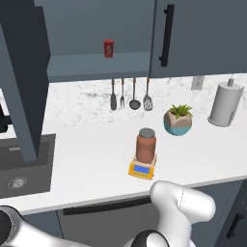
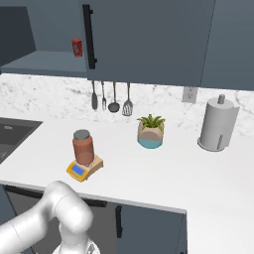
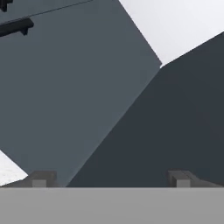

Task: Pick the honey bottle and place it on the digital scale for weighing, and close the cabinet.

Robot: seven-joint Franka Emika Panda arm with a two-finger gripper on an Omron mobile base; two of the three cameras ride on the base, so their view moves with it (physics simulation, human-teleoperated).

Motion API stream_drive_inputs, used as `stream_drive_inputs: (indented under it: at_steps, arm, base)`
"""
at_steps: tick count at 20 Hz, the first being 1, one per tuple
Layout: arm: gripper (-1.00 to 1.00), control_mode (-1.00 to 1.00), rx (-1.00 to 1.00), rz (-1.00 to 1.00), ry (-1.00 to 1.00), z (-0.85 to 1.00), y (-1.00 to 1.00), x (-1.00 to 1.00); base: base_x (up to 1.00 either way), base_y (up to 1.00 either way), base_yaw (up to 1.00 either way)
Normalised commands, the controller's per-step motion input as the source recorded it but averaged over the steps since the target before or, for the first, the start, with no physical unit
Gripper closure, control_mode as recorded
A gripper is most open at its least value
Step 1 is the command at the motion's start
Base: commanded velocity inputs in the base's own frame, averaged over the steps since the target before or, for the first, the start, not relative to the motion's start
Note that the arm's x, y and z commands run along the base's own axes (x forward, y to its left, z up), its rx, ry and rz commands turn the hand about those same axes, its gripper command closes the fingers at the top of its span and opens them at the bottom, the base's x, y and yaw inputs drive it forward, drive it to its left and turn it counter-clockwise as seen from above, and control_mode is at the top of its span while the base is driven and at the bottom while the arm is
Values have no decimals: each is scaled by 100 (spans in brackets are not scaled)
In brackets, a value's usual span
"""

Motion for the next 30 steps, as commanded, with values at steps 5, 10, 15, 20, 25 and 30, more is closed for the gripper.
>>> stream_drive_inputs:
  at_steps: [5, 10, 15, 20, 25, 30]
  arm:
    - [-100, -100, 2, -2, 30, 1, -8, 66]
    - [-100, -100, 11, -1, 22, 1, -56, 77]
    - [-100, -100, 22, 0, 8, 5, -98, 53]
    - [-100, -100, 39, 0, -2, 28, -100, 4]
    - [-100, -100, 48, 3, -11, 33, -100, 7]
    - [-100, -100, 47, 12, -8, 22, -100, 34]
  base:
    - [0, 0, 0]
    - [0, 0, 0]
    - [0, 0, 0]
    - [0, 0, 0]
    - [0, 0, 0]
    - [0, 0, 0]
